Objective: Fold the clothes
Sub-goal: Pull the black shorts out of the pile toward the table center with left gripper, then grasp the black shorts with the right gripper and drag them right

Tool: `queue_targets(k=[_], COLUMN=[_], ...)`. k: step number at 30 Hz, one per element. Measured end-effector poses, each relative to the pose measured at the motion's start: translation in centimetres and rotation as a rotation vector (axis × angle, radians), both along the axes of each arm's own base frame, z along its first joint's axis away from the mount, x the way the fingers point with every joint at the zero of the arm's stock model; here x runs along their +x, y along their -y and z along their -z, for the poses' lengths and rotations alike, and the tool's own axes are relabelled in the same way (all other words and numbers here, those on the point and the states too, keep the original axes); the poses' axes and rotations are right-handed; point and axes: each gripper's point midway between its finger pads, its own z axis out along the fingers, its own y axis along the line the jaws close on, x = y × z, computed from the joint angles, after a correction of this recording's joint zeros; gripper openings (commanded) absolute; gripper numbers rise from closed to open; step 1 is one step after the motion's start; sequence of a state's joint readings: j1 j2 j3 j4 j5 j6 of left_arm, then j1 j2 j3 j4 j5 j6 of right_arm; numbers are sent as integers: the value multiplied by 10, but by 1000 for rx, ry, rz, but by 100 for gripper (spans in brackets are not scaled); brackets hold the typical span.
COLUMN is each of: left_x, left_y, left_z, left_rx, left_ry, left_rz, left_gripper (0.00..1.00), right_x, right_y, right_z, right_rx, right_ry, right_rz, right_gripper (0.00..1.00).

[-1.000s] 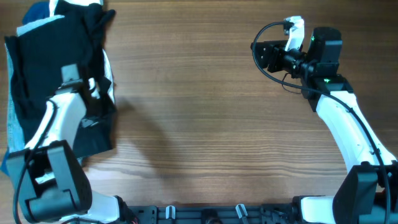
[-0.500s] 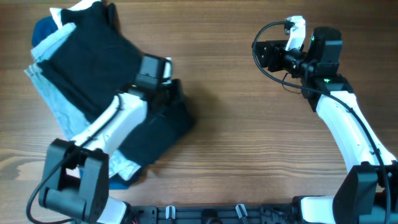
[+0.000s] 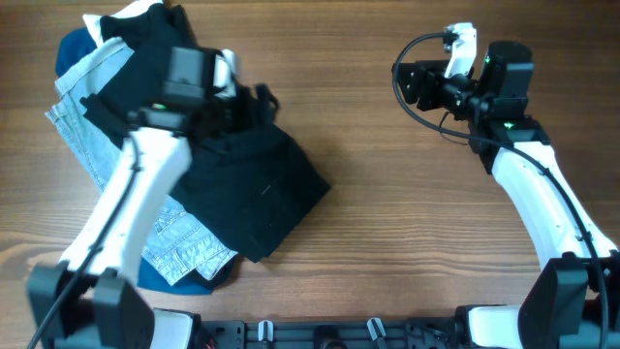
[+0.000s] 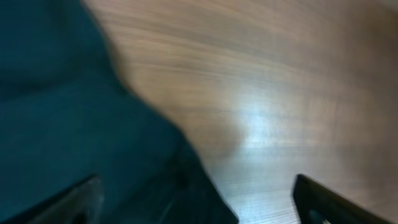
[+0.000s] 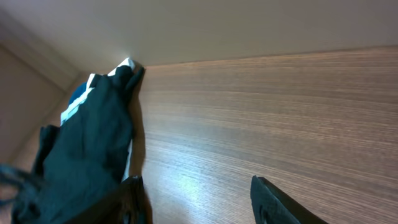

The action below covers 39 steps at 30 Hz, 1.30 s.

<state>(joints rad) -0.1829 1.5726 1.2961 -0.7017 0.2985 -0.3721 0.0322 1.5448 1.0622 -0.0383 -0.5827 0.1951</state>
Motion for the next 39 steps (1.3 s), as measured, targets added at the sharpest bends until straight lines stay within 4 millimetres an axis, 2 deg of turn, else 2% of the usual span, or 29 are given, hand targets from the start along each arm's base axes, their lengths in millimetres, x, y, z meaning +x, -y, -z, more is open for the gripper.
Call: queue_targets(k=[1,2,4,7,10,15,17,19,22,24,26,28,29,30,31,32,33,35,39], left_x=[0,-4,-12,-25,-29,-30,-30,-30,-31,-30,-29,-30,-30,-30,-30,-30,-30,-30,-31], left_y=[-18,-44,-97,-149,-176,-184,-184,-186,-187,-187,-188,-188,-188,-188,-188,-188,-188,-187,-187], left_z=[-12,-24,-31,-22,-21,-21,-20,-20,-20,-18,-13,-10,-9,-9,-8,-8,-8,-8,-8], left_rx=[1,2,14,22,33,55,62,71,79,79,80,80,80,80,80,80,80,80,79], left_ry=[5,-2,-29,-95,-98,-96,-94,-94,-94,-99,-113,-126,-128,-129,-132,-133,-133,-134,-136], left_rz=[-41,-103,-239,-381,-446,-459,-454,-455,-456,-456,-456,-456,-456,-456,-456,-456,-456,-456,-455], left_gripper=[100,100,100,100,100,100,100,100,100,100,100,100,100,100,100,100,100,100,100], right_x=[-4,-13,-37,-70,-102,-130,-133,-133,-132,-130,-129,-129,-129,-129,-128,-125,-123,-124,-134], right_y=[-5,-19,-53,-88,-114,-144,-149,-148,-148,-150,-151,-153,-153,-154,-154,-155,-155,-155,-159], right_z=[4,12,30,54,85,148,166,178,182,181,180,179,179,178,176,173,170,168,174], right_rx=[-11,-30,-93,-207,-335,-461,-483,-495,-501,-501,-497,-484,-479,-474,-471,-467,-463,-474,-542], right_ry=[-13,-46,-108,-169,-223,-315,-334,-351,-352,-336,-331,-326,-331,-335,-336,-331,-327,-325,-309], right_rz=[-18,-61,-162,-279,-405,-560,-585,-589,-590,-594,-592,-601,-600,-599,-595,-592,-589,-608,-656], right_gripper=[66,70,75,78,82,81,75,61,43,22,6,4,6,20,46,63,72,78,80])
